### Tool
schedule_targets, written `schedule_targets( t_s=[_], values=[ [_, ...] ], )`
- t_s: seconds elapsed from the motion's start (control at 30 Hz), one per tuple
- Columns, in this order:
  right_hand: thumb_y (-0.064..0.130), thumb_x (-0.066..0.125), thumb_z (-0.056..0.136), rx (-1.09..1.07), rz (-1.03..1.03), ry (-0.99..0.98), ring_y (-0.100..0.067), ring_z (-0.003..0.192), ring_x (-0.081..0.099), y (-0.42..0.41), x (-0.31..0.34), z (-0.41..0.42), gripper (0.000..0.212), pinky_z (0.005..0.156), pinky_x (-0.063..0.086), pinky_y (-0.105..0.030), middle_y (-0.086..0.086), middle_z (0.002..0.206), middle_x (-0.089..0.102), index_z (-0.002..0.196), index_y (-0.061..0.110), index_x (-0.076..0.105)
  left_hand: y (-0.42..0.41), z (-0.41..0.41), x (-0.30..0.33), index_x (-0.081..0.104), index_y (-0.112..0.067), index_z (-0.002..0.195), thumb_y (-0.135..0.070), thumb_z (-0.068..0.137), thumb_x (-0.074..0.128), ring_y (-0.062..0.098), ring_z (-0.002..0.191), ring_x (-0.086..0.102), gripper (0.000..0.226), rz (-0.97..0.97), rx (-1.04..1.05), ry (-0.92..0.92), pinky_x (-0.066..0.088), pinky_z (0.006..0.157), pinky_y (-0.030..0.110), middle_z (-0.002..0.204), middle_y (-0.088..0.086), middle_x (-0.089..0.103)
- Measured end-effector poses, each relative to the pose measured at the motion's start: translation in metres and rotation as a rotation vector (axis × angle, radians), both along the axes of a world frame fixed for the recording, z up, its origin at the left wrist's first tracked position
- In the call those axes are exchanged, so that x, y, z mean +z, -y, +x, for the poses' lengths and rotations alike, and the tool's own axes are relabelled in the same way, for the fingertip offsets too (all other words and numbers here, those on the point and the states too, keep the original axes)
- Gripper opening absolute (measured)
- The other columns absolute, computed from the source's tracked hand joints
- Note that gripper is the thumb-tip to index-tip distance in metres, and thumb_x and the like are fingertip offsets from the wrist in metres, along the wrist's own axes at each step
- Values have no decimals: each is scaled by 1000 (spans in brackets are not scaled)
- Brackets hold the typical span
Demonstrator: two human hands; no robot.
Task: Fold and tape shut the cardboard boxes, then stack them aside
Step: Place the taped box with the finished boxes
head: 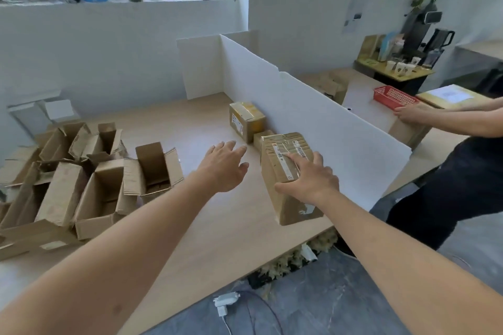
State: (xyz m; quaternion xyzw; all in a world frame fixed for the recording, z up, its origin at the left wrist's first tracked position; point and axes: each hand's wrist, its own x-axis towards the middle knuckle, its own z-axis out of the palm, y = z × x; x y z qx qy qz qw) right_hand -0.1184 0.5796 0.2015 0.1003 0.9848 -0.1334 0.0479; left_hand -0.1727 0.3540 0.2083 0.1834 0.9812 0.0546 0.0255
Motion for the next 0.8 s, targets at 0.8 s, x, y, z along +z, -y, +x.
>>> schedule_targets(
  t_s=[0.8],
  values=[
    [81,61,60,33,7,298,-38,129,42,-91,-126,-210,102,108,39,-50,-6,158,16,149,58,17,-110,-213,-121,37,-19,151,-38,104,45,36,143,35,50,4,-7,264,32,117,46,156,12,38]
  ],
)
